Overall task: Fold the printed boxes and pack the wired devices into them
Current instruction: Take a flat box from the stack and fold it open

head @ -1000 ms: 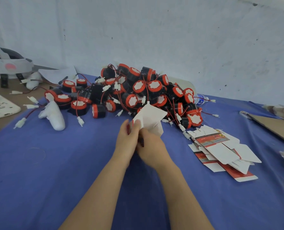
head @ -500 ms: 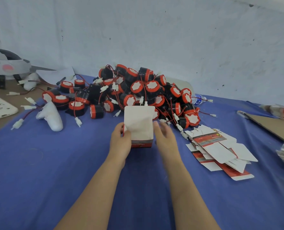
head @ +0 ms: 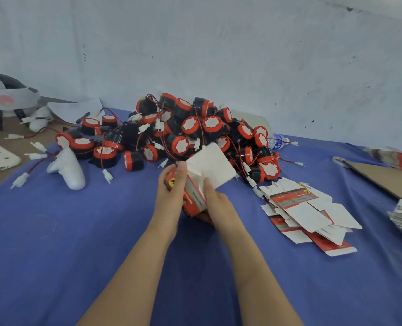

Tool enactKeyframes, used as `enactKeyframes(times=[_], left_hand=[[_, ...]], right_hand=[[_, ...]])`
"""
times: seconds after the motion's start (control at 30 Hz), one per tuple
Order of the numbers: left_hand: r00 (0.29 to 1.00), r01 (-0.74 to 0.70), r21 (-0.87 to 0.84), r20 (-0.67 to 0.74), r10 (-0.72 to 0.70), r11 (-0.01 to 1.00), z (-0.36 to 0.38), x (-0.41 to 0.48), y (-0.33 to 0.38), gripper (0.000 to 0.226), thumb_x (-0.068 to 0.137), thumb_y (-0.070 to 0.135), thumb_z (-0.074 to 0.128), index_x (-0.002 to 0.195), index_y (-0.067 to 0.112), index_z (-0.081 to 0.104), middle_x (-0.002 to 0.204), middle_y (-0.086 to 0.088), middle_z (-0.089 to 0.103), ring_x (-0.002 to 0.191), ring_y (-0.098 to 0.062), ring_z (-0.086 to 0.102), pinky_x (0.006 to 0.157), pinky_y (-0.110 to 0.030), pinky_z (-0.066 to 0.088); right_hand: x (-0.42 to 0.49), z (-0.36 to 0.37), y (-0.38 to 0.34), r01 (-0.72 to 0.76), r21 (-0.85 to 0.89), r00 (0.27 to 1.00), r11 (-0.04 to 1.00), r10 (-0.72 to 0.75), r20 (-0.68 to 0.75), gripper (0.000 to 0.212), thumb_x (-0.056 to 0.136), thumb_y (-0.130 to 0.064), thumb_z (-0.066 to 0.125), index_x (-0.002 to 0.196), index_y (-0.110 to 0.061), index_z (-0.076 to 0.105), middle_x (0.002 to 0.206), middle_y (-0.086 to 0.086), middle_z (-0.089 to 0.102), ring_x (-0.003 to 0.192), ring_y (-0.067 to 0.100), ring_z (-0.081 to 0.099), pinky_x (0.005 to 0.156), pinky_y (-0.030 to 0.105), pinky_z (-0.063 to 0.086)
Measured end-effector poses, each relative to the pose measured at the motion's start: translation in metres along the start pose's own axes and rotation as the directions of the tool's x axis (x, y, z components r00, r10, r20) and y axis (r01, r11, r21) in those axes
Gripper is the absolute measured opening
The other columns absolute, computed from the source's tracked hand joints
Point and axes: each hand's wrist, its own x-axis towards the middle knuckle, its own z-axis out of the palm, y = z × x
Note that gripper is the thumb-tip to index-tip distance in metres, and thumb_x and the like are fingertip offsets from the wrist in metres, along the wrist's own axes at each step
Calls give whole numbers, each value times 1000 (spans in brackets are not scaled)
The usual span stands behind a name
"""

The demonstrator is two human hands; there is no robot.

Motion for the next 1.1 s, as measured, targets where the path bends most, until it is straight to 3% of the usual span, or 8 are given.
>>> enactKeyframes(times=[0.2,0.3,0.57,0.7,0.8,0.97,1.03,1.1], left_hand=[[1000,-11,130,-18,13,991,-2,2,0,70,53,78,56,100,27,61,97,2,71,85,-10,70,74,-26,56],[998,-65,217,20,62,974,3,-3,0,54,57,74,53,96,36,58,95,7,67,76,-2,68,56,-11,49],[999,48,146,5,-50,988,3,-6,6,66,61,78,43,102,30,62,99,0,70,88,-13,69,74,-29,55],[964,205,-189,211,-164,961,-4,-6,15,64,60,76,53,92,27,78,100,-3,74,89,-20,72,71,-36,59],[965,190,-352,238,-108,917,-10,-5,16,51,67,68,53,82,27,80,90,0,74,80,-16,72,67,-32,60],[994,105,-257,61,-92,961,-2,-5,14,69,66,73,48,110,22,66,107,-4,72,98,-20,70,83,-39,57],[994,-51,-44,-97,47,998,0,-5,10,57,71,69,48,109,28,59,112,-1,67,100,-9,66,85,-28,55],[961,-225,286,-91,260,932,-2,-4,3,36,86,54,51,113,30,57,124,-1,56,107,-3,57,88,-20,51]], right_hand=[[3,-28,-5,44,688,998,724,-5,-59,57,95,-59,33,108,-15,66,108,6,73,103,22,68,86,37,53],[1,-33,-2,-24,614,999,789,36,-8,37,97,-45,45,104,-14,64,101,8,74,94,24,71,75,37,57],[4,-25,6,133,-61,983,989,-140,-122,35,103,-26,39,80,-8,59,80,15,64,66,18,62,54,23,51],[0,-19,5,-208,416,970,885,133,202,36,101,-23,43,68,-13,48,47,-2,33,38,7,28,37,17,24],[-2,-9,7,-343,354,902,870,200,382,44,102,-29,39,60,-17,43,45,-5,26,37,7,20,35,17,21],[-1,4,3,-251,580,963,775,262,67,49,91,-59,48,87,-10,55,56,0,55,45,10,48,42,20,39],[2,1,1,-175,674,970,718,245,-9,54,87,-64,48,103,-12,50,72,5,67,60,17,67,50,28,51],[2,-2,-1,-103,526,983,844,166,-74,49,90,-60,48,98,-13,58,73,1,71,59,9,69,47,23,51]])
